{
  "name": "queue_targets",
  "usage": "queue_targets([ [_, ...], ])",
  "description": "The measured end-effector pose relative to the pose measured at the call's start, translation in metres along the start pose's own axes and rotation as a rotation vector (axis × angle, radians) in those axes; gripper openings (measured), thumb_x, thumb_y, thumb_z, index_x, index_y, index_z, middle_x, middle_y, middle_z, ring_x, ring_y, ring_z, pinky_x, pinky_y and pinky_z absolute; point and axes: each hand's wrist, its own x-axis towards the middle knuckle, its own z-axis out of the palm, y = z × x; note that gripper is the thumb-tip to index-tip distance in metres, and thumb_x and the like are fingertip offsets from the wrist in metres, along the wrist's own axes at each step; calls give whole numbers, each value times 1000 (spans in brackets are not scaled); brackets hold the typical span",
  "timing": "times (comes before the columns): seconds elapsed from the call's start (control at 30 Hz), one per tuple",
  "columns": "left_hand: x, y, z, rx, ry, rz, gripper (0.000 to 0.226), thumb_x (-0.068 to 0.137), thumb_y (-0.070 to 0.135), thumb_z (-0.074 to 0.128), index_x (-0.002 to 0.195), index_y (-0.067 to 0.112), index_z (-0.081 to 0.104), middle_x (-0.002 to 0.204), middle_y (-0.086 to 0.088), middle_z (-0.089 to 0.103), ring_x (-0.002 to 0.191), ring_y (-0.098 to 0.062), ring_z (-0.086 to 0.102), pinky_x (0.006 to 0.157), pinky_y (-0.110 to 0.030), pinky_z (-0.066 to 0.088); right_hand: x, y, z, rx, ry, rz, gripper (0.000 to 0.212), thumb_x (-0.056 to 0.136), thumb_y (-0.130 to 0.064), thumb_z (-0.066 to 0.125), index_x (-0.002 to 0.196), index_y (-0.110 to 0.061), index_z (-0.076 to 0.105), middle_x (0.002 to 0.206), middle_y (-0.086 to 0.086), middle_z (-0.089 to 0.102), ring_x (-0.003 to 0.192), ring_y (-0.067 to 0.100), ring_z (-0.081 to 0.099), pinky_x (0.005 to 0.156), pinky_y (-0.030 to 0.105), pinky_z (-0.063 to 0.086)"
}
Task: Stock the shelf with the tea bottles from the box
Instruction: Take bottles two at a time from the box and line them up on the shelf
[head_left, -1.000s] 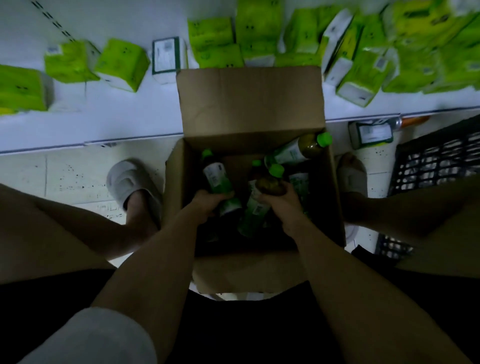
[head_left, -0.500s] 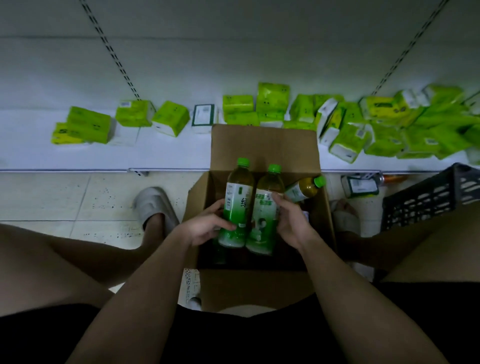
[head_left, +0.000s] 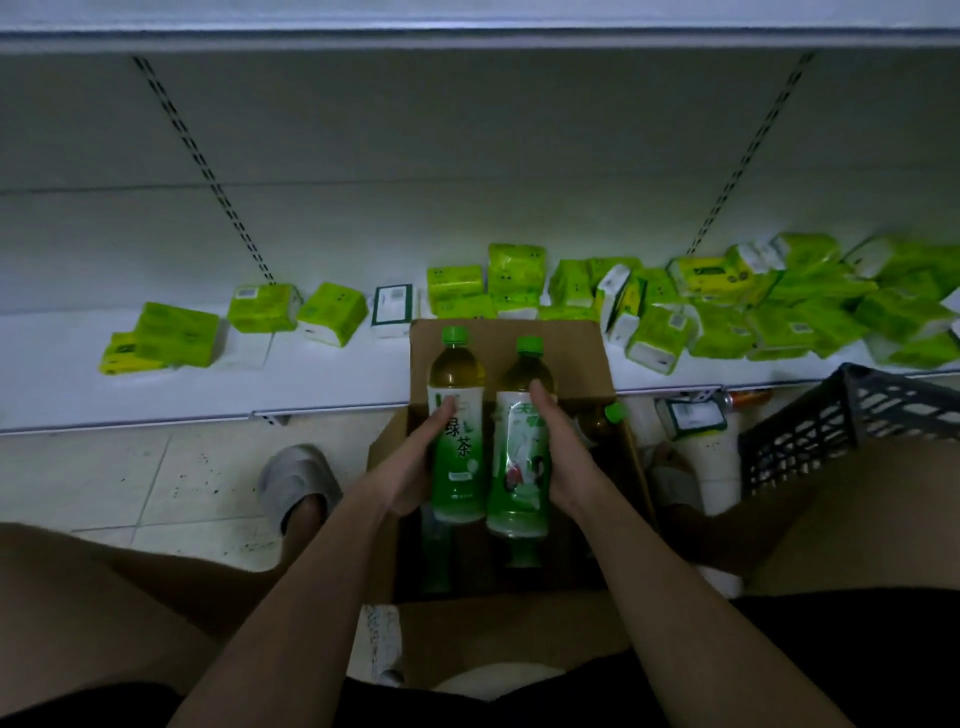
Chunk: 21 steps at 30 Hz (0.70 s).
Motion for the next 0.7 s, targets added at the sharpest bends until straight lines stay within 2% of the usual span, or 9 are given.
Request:
queue_targets([
  [0.07, -3, 13, 2, 19, 27, 32, 93, 51, 69, 77, 128, 19, 58, 126, -13, 65, 119, -31, 61, 108, -52, 38, 0, -8, 4, 21, 37, -42, 87, 55, -68, 77, 127, -21, 61, 120, 8, 70, 111, 28, 67, 99, 50, 49],
  [0.13, -9, 31, 8, 54, 34, 100, 77, 61, 68, 68, 122, 21, 61, 116, -8, 71, 108, -24, 68, 98, -45, 47, -5, -21, 11, 46, 4, -61, 83, 59, -65, 75, 128, -20, 61, 120, 9, 70, 112, 27, 66, 100, 49, 48],
  [0.23, -20, 64, 20, 83, 9, 174, 53, 76, 59, 47, 113, 24, 63, 104, -3, 75, 94, -17, 72, 83, -35, 56, -18, -51, 26, 37, -111, -121, 65, 73, -58, 64, 121, -15, 66, 116, 13, 71, 108, 29, 68, 99, 47, 48],
  [0.3, -31, 93, 25, 100, 1, 248, 55, 72, 61, 52, 109, 22, 65, 101, -5, 76, 91, -19, 73, 73, -31, 60, -25, -78, 38, 48, -156, -196, 56, 78, -54, 58, 113, -11, 70, 110, 16, 73, 101, 32, 70, 95, 47, 50],
  [0.4, -52, 142, 32, 185, -17, 377, 88, 44, 66, 82, 114, 15, 64, 105, -13, 73, 91, -27, 73, 76, -35, 60, -40, -125, 66, 13, -193, -312, 67, 74, -56, 61, 118, -6, 66, 108, 21, 71, 96, 36, 69, 92, 50, 52],
  [0.47, -68, 175, 39, 248, -42, 461, 97, 36, 58, 90, 115, 9, 61, 101, -15, 73, 86, -30, 72, 81, -39, 59, -54, -160, 89, -47, -211, -415, 81, 63, -60, 69, 121, -4, 63, 100, 20, 72, 85, 32, 71, 78, 45, 58],
  [0.53, -83, 207, 47, 288, -54, 519, 96, 36, 50, 93, 114, 6, 59, 96, -14, 73, 82, -30, 72, 78, -39, 60, -68, -192, 109, -122, -212, -569, 92, 44, -66, 79, 115, -9, 65, 90, 12, 75, 77, 24, 73, 66, 36, 59],
  [0.6, -98, 237, 55, 317, -61, 595, 95, 37, 49, 93, 114, 5, 58, 92, -13, 73, 78, -30, 73, 72, -39, 60, -81, -220, 126, -193, -228, -712, 90, 35, -72, 80, 106, -18, 67, 91, 7, 76, 81, 21, 74, 70, 33, 58],
  [0.7, -121, 281, 69, 345, -70, 730, 86, 39, 49, 92, 109, 9, 62, 91, -12, 74, 78, -29, 73, 71, -37, 60, -98, -255, 149, -230, -278, -843, 79, 48, -72, 74, 108, -22, 67, 101, 7, 76, 91, 22, 73, 80, 37, 57],
])
